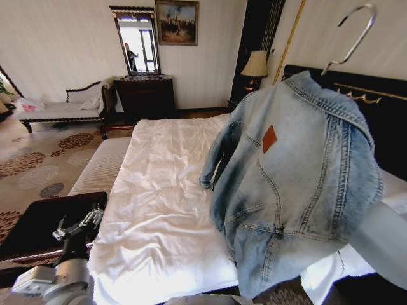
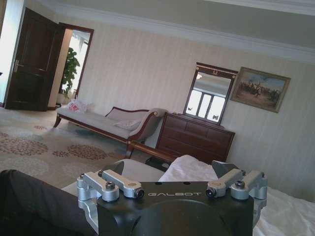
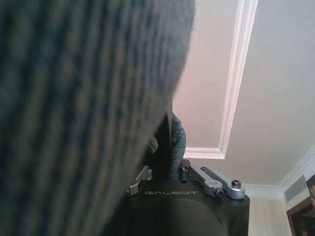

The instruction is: Pick up the clothes from the bed and hang them on the clothes hanger.

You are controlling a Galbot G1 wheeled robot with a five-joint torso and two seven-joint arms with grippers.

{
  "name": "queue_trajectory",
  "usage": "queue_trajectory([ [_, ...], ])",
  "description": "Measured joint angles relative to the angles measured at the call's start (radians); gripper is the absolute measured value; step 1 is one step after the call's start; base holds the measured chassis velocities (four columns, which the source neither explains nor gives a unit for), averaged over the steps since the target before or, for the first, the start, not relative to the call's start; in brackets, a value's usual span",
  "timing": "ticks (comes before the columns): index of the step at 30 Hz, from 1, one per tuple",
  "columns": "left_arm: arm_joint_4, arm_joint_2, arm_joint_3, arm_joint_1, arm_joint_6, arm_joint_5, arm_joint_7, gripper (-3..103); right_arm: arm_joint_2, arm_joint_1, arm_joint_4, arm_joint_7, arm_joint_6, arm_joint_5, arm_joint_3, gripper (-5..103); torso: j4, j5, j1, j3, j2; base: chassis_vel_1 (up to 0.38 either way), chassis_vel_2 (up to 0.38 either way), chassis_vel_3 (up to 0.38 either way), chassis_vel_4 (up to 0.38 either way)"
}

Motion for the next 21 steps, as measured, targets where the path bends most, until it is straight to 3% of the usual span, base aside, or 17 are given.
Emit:
queue_trajectory([
  [10, 0.000, 0.000, 0.001, -0.005, 0.001, 0.001, 0.001, 100, -0.007, -0.007, 0.010, 0.002, -0.001, 0.000, 0.025, 21, 0.0003, -0.0001, 0.000, 0.000, 0.000, 0.012, -0.013, -0.011, 0.015],
  [21, 0.000, 0.000, -0.001, -0.005, 0.001, -0.004, 0.001, 100, -0.009, 0.008, 0.012, 0.005, -0.004, 0.001, 0.006, 21, 0.0004, -0.0003, 0.000, 0.000, 0.000, 0.153, -0.136, -0.144, 0.161],
])
